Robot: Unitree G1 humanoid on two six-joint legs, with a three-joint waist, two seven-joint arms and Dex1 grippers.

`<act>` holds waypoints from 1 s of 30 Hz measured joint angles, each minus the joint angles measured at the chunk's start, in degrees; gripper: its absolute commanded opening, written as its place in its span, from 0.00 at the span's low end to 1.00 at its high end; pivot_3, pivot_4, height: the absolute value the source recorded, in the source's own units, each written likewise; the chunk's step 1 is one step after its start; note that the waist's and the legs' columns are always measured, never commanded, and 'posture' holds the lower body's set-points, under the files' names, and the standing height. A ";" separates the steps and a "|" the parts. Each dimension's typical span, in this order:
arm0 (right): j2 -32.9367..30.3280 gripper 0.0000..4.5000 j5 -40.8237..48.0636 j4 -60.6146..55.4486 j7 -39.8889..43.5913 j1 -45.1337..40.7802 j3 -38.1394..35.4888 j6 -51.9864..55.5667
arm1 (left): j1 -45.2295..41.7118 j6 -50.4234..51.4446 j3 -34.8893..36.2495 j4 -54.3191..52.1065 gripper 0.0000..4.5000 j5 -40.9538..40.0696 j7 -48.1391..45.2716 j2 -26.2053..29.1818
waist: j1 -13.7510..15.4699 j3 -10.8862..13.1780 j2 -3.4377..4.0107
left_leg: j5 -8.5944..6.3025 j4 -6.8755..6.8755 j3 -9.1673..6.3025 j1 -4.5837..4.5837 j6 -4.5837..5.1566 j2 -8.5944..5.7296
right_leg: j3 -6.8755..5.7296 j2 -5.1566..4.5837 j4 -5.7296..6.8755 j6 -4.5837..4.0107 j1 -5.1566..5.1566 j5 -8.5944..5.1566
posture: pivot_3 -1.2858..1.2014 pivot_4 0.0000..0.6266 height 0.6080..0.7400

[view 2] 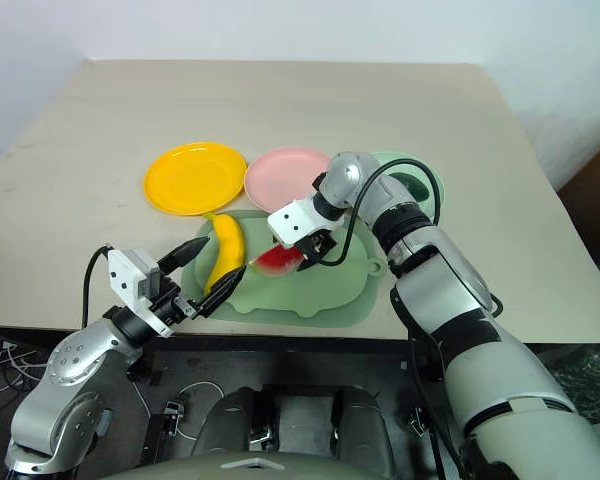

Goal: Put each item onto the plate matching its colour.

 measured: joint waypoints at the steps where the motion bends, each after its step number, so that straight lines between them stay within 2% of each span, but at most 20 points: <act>1: -0.14 0.50 -0.01 -0.52 0.36 0.07 -0.02 0.12 | -0.12 0.24 0.00 -0.42 1.00 -0.02 0.31 0.00 | -0.03 0.00 0.00 | 0.00 0.00 0.00 0.00 0.00 0.00 | 0.00 0.00 0.00 0.00 0.00 0.00 | 0.52 0.24 0.66; 7: -0.23 0.49 1.55 -3.95 3.05 1.44 -0.79 3.68 | -0.98 2.63 -0.01 -2.37 1.00 -0.20 1.78 0.03 | 0.00 0.00 0.00 | 0.00 0.00 0.00 -0.01 0.00 0.00 | 0.00 0.00 0.01 0.00 -0.01 0.00 | 0.52 0.24 0.66; 13: -0.11 0.49 12.79 -12.58 3.84 1.75 -10.89 19.67 | -2.38 3.84 0.24 -2.62 1.00 -1.22 2.02 0.15 | 0.01 0.03 0.03 | 0.00 0.00 -0.01 -0.05 0.00 0.00 | 0.00 0.00 0.01 -0.01 -0.05 0.01 | 0.52 0.24 0.66; 16: -1.17 0.49 14.73 -16.48 1.70 1.35 -13.65 23.85 | -2.10 3.91 0.54 -2.61 1.00 -1.29 1.81 0.60 | 0.09 0.03 0.03 | 0.00 0.00 -0.02 -0.05 0.00 -0.01 | -0.01 0.00 0.01 -0.01 -0.05 0.01 | 0.52 0.24 0.66; 20: -1.06 0.49 14.68 -15.73 -6.42 0.05 -15.77 27.10 | -1.17 3.66 2.05 -2.58 1.00 -1.32 1.19 1.04 | -0.05 0.03 0.03 | 0.00 0.00 -0.01 -0.05 -0.01 -0.02 | -0.01 0.00 0.03 -0.02 -0.06 0.01 | 0.52 0.24 0.66; 23: 0.88 0.49 10.68 -8.42 -17.60 -3.12 -15.40 29.59 | -0.97 3.42 2.37 -2.46 1.00 -1.29 0.43 1.13 | -0.22 0.03 0.03 | 0.02 -0.01 0.02 -0.06 -0.03 -0.06 | 0.01 0.03 0.05 -0.02 -0.10 0.01 | 0.52 0.24 0.66; 30: 5.68 0.49 4.64 5.61 -33.22 -6.90 -13.96 34.86 | 0.14 2.10 2.66 -2.17 1.00 -1.08 -0.55 1.10 | -0.03 0.03 0.03 | 0.02 0.00 0.06 -0.11 -0.03 -0.06 | 0.02 0.02 0.06 -0.02 -0.13 0.01 | 0.52 0.24 0.66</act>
